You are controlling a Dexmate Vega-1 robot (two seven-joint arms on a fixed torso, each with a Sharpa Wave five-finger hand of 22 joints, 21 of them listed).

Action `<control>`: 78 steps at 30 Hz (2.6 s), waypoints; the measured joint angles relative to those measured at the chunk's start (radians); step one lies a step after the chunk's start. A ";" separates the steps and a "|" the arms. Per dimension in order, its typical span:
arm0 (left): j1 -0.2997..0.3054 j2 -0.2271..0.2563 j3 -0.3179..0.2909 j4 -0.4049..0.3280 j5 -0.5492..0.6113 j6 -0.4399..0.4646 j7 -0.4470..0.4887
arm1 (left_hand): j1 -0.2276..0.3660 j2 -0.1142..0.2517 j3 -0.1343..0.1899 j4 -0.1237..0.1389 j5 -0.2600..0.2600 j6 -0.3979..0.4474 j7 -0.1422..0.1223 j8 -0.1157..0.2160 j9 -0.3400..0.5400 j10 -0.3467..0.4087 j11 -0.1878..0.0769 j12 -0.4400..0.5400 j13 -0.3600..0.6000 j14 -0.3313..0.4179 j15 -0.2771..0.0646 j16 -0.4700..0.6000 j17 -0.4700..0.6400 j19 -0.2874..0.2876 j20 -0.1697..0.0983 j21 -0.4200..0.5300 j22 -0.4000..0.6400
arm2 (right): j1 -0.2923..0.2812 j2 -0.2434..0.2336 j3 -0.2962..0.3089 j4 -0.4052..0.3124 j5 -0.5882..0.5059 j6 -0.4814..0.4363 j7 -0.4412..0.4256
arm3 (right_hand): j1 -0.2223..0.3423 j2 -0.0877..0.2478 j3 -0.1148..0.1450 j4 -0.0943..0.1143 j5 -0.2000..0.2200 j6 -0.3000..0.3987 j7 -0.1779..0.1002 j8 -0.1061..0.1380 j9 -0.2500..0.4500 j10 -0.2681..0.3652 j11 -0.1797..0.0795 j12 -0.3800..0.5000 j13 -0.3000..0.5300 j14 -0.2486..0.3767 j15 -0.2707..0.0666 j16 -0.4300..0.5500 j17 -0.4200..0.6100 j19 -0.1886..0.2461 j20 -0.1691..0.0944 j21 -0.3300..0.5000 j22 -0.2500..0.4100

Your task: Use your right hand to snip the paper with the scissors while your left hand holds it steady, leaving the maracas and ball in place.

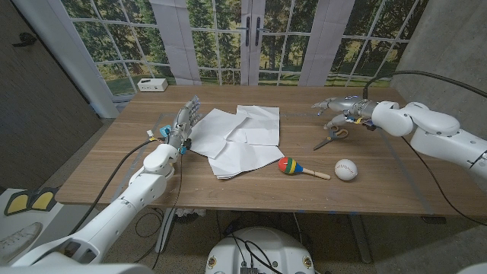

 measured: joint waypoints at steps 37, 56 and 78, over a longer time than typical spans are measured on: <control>0.022 -0.001 0.002 -0.016 0.011 -0.002 0.021 | -0.005 0.005 0.000 0.000 0.000 0.000 0.000 -0.004 0.000 0.004 -0.004 0.000 0.000 0.000 0.000 0.000 -0.001 0.004 -0.004 0.000 0.000 | -0.035 -0.022 -0.013 0.065 -0.054 0.082 -0.086 | 0.074 0.003 0.062 -0.015 0.000 -0.048 -0.015 0.009 0.000 0.026 0.000 -0.012 0.014 0.016 0.002 0.000 0.005 0.036 0.000 0.003 0.000; 0.032 -0.002 0.003 -0.029 0.018 0.000 0.037 | -0.005 0.005 0.000 0.000 0.000 -0.001 0.000 -0.004 0.000 0.007 -0.007 0.000 0.000 0.000 0.000 0.000 0.000 0.004 -0.004 0.000 0.000 | -0.025 -0.028 -0.031 0.086 -0.133 0.136 -0.103 | 0.086 0.004 0.071 -0.011 0.000 -0.045 -0.019 0.009 0.000 0.036 0.000 -0.024 0.014 0.016 0.002 0.000 0.010 0.032 -0.004 0.003 0.000; 0.037 0.003 0.004 -0.048 0.034 0.006 0.055 | -0.005 0.005 0.000 0.000 0.000 -0.009 0.005 -0.004 0.000 0.018 -0.007 0.000 0.000 0.004 -0.004 0.000 0.000 0.004 -0.004 0.000 0.000 | 0.000 -0.016 -0.050 0.115 -0.187 0.167 -0.074 | 0.100 0.008 0.090 -0.010 0.000 -0.012 -0.018 0.020 0.000 0.052 -0.005 -0.024 0.014 0.016 0.002 0.000 0.010 0.032 -0.004 0.003 0.000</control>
